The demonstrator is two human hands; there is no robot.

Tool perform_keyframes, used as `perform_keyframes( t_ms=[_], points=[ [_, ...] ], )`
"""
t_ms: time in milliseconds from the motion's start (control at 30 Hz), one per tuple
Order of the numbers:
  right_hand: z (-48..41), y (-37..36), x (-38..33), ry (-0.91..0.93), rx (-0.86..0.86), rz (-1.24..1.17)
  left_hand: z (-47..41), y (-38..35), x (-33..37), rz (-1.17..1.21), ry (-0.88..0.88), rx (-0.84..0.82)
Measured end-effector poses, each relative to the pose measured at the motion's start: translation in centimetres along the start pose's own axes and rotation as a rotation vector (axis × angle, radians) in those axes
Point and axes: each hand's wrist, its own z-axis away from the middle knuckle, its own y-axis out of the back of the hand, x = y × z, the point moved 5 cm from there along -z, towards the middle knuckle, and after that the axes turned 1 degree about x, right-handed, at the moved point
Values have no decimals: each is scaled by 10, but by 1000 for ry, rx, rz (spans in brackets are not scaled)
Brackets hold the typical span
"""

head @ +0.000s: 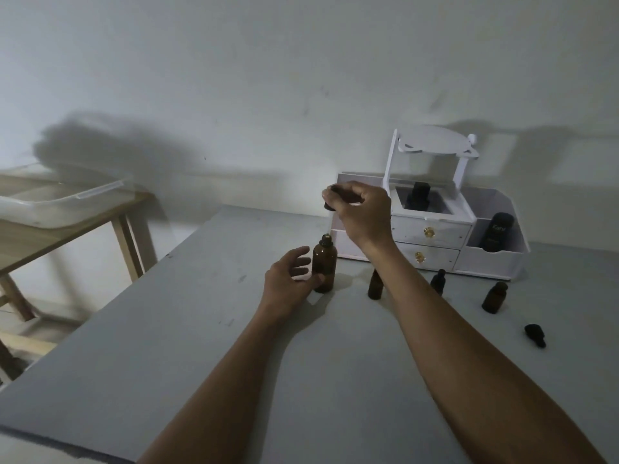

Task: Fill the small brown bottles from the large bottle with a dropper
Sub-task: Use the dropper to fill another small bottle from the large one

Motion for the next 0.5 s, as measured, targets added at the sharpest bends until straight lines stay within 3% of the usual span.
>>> perform_keyframes(
  t_ms=[267, 400, 500],
  points=[
    [-21, 63, -45, 66, 114, -125, 35, 7, 7, 98, 168, 127],
    [-13, 112, -42, 86, 177, -116, 64, -16, 30, 131, 168, 37],
    [0, 149, -27, 84, 207, -31, 84, -50, 45, 92, 141, -126]
  ],
)
